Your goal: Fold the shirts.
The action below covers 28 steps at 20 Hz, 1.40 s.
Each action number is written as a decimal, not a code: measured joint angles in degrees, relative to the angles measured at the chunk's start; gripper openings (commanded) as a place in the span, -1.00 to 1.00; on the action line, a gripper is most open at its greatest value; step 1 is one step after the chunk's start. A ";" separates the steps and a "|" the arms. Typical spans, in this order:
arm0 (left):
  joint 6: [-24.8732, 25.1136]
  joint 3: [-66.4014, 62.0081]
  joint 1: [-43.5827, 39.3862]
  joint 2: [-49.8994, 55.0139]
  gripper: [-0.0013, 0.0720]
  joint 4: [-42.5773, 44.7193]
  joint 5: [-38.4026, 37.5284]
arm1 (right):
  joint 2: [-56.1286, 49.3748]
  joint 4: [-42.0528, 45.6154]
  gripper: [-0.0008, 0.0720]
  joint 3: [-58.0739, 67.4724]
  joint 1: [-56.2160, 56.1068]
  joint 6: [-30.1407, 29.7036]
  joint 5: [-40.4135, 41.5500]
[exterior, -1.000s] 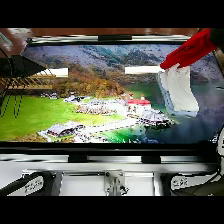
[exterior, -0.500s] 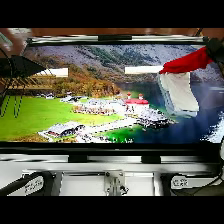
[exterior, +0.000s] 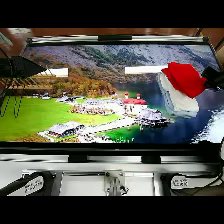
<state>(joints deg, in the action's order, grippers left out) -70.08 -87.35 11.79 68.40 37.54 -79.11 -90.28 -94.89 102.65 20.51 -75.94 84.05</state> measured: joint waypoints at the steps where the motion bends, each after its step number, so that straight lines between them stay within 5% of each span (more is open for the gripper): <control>1: 0.00 0.00 0.00 0.00 -0.88 0.00 0.00 | 0.00 -0.11 -0.79 0.00 0.00 1.09 1.31; 10: 0.39 0.00 0.00 0.00 -0.88 0.02 -0.04 | 0.02 -4.20 -0.78 -5.22 -0.13 9.97 5.51; 11: 0.42 0.00 0.00 0.00 -0.88 0.02 -0.07 | 0.02 -4.20 -0.67 -6.34 -0.15 10.40 5.95; 13: 0.44 0.00 0.00 0.00 -0.88 0.02 -0.04 | 0.02 -3.41 0.41 -7.67 -0.24 10.78 6.95; 14: 0.44 0.00 0.00 0.00 -0.88 0.00 -0.04 | 0.13 -2.60 0.50 -7.85 -0.20 10.54 7.26; 23: 0.87 -0.02 -1.29 0.48 -0.89 2.95 1.16 | 2.58 9.20 0.49 9.18 -0.20 2.14 5.18; 28: -8.13 -0.20 -13.40 1.90 -0.86 30.32 4.17 | 5.22 10.32 0.50 12.20 -11.58 -1.84 -6.47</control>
<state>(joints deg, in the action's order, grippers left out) -78.22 -87.55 -1.61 70.30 67.85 -74.94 -85.06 -84.58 114.85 8.93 -77.78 77.58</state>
